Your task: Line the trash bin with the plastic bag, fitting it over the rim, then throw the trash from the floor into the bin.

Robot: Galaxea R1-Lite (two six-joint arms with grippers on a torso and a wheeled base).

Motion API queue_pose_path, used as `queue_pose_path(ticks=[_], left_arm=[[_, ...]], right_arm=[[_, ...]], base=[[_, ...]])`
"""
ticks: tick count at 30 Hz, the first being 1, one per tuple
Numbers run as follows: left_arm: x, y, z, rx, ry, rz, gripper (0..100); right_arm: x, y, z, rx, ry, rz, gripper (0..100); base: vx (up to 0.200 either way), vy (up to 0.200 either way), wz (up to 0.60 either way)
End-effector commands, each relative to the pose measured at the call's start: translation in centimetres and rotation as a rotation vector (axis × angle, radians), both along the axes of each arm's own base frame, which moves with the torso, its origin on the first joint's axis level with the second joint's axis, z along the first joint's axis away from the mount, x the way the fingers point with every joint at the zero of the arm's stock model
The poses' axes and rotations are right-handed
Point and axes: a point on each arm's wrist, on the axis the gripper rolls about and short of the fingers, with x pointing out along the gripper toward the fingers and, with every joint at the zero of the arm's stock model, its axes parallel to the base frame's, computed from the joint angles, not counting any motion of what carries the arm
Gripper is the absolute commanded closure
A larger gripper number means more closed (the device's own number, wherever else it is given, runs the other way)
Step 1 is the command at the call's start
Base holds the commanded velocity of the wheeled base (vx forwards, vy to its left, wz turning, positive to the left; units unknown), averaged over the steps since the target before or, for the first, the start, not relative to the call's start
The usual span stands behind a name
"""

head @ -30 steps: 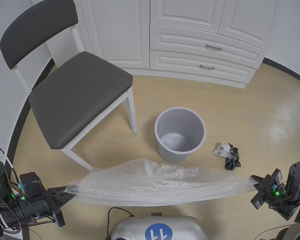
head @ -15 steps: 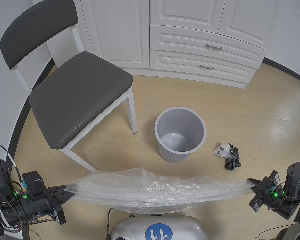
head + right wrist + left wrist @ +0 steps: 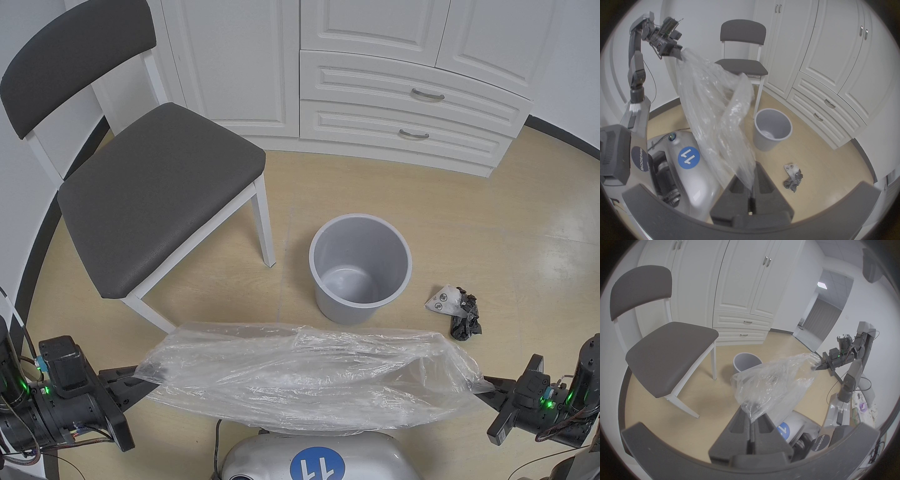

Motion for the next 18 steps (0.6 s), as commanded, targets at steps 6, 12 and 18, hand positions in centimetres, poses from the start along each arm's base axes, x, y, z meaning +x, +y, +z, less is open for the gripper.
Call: queue_pose_path(ticks=[6, 12, 18], left_arm=[[0.3, -0.7, 0.7, -0.072, -0.02, -0.019, 100], [0.3, -0.2, 0.5, -0.057, -0.02, 0.018, 100], [0.8, 0.3, 0.3, -0.033, -0.023, 0.064, 100]], right_arm=[[0.2, 0.8, 0.3, 0.033, 0.009, 0.001, 100], [1.0, -0.7, 0.6, -0.021, -0.045, -0.161, 100], [1.4, -2.0, 0.7, -0.079, -0.075, -0.237, 100]], base=[[0.0, 0.0, 0.0], [0.0, 0.0, 0.0], [0.0, 0.0, 0.0]])
